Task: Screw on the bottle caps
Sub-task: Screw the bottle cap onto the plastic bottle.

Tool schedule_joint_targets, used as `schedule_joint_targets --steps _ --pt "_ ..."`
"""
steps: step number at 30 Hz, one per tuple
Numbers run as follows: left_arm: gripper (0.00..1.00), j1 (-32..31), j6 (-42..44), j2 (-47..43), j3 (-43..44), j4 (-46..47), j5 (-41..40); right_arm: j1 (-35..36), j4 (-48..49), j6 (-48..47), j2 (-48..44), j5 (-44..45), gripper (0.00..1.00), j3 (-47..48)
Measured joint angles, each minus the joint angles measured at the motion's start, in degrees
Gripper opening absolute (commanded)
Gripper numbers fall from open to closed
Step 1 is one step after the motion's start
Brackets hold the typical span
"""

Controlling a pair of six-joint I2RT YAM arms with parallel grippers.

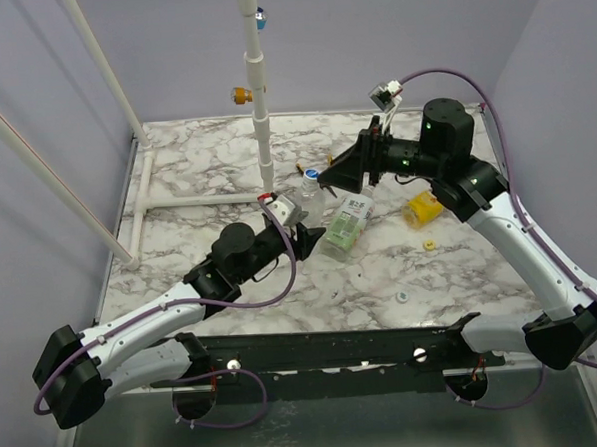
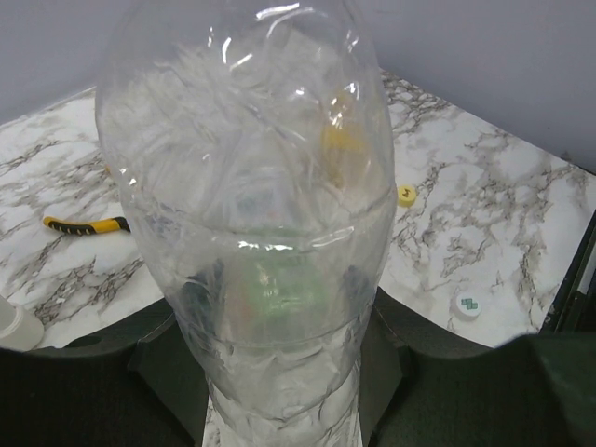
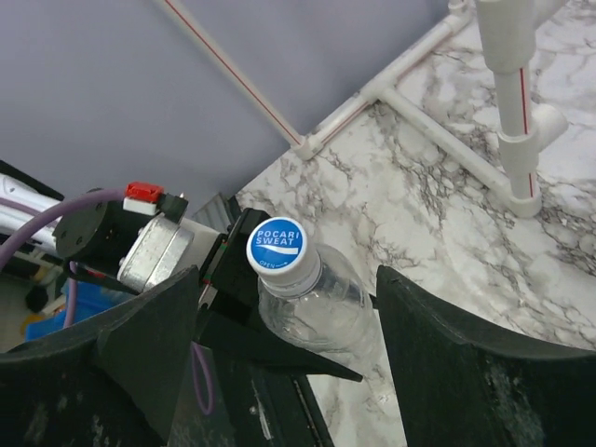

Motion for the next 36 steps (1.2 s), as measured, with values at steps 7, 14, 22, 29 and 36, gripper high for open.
schedule_joint_targets --steps 7,14,22,29,36 --pt "0.0 1.9 -2.3 -1.0 -0.2 -0.1 3.9 0.0 5.6 1.7 -0.1 -4.5 0.72 -2.3" --pt "0.0 2.7 -3.3 -1.0 -0.2 0.0 6.1 0.0 8.2 2.0 0.5 -5.4 0.69 -2.5" --pt "0.0 3.4 -3.9 -0.4 -0.2 0.0 7.5 0.8 8.5 1.9 2.8 -5.3 0.65 -2.4" --pt "0.0 4.2 -4.5 0.1 -0.2 0.1 8.4 2.6 8.5 1.9 3.6 -4.9 0.6 -2.4" --pt "0.0 4.7 -5.0 0.1 -0.2 0.1 9.0 3.2 8.5 1.8 4.0 -3.9 0.55 -2.4"
